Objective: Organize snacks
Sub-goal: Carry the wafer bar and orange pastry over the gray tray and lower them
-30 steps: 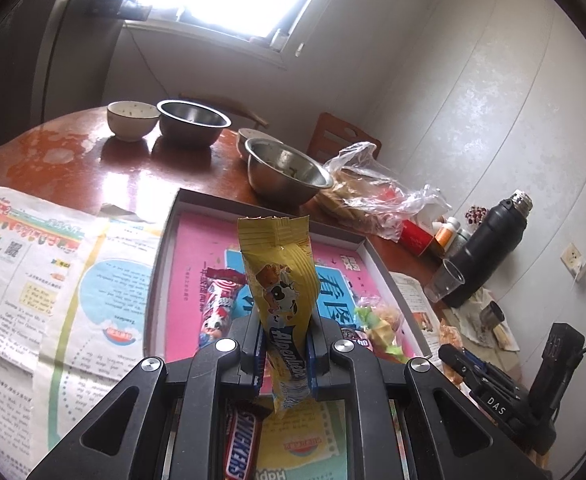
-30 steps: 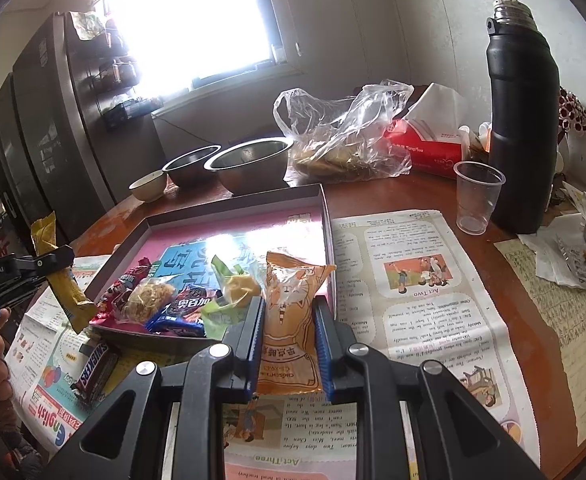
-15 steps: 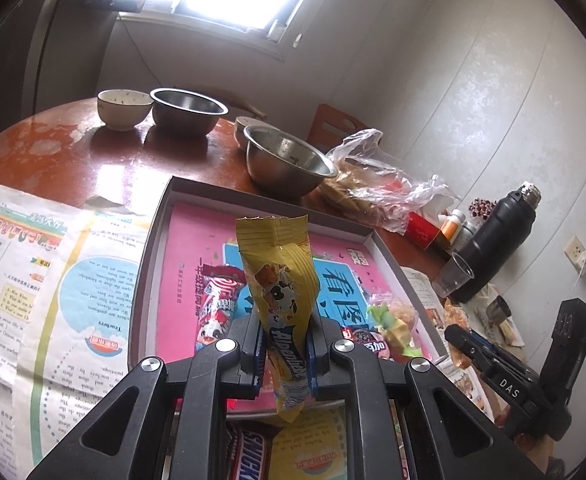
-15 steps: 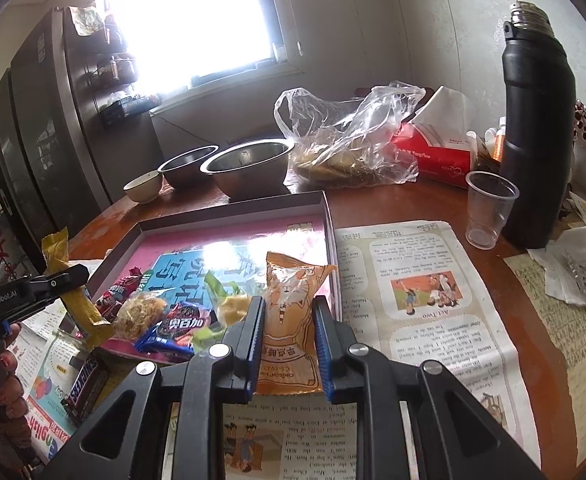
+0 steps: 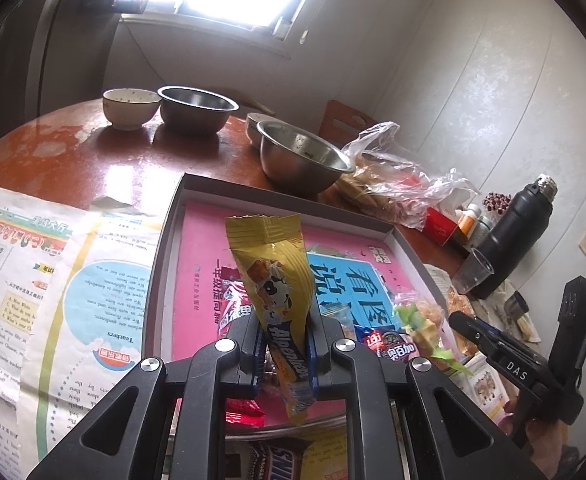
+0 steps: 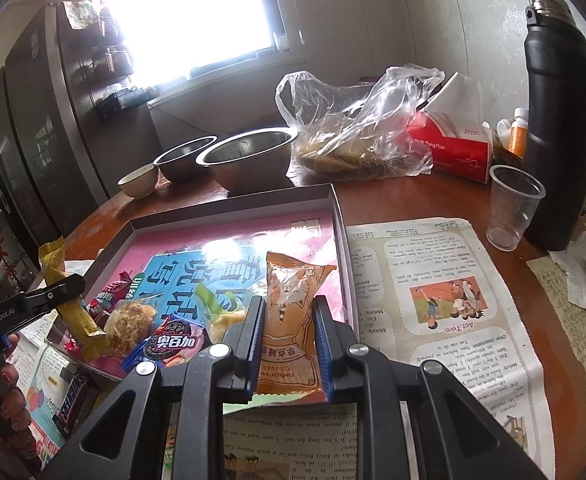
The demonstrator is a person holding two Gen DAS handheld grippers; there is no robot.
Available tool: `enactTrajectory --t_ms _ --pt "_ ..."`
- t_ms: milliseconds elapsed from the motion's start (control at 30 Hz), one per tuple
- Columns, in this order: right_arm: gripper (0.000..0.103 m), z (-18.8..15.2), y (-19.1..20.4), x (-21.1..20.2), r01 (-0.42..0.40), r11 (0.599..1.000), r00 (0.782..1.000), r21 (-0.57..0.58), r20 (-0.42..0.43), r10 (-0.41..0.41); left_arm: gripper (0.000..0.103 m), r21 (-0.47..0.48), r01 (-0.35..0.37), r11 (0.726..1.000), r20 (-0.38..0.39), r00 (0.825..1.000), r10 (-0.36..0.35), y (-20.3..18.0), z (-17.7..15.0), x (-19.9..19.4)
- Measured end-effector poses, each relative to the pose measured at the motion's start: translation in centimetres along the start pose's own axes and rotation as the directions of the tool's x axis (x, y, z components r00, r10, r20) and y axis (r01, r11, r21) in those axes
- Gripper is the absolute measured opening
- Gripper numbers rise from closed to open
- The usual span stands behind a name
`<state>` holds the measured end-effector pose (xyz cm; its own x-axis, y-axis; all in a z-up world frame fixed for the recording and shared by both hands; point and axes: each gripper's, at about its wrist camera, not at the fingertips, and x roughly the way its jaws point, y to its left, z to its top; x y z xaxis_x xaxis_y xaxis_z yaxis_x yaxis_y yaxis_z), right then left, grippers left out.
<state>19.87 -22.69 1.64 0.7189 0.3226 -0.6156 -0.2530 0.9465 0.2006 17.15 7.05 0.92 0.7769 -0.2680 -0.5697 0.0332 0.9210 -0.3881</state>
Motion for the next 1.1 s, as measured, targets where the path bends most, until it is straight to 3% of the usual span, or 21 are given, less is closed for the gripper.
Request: enactTrajectory --t_ms 867,1100 --pt "0.025 0.4 0.1 2.0 0.033 0.999 0.999 0.010 -0.041 -0.032 0.023 -0.040 -0.004 0.999 -0.036 0.999 0.003 1.6 0.1 0.8" --pt "0.028 0.5 0.1 1.6 0.029 0.999 0.999 0.014 -0.035 -0.028 0.029 -0.051 -0.007 0.999 -0.051 0.999 0.005 1.7 0.0 1.1"
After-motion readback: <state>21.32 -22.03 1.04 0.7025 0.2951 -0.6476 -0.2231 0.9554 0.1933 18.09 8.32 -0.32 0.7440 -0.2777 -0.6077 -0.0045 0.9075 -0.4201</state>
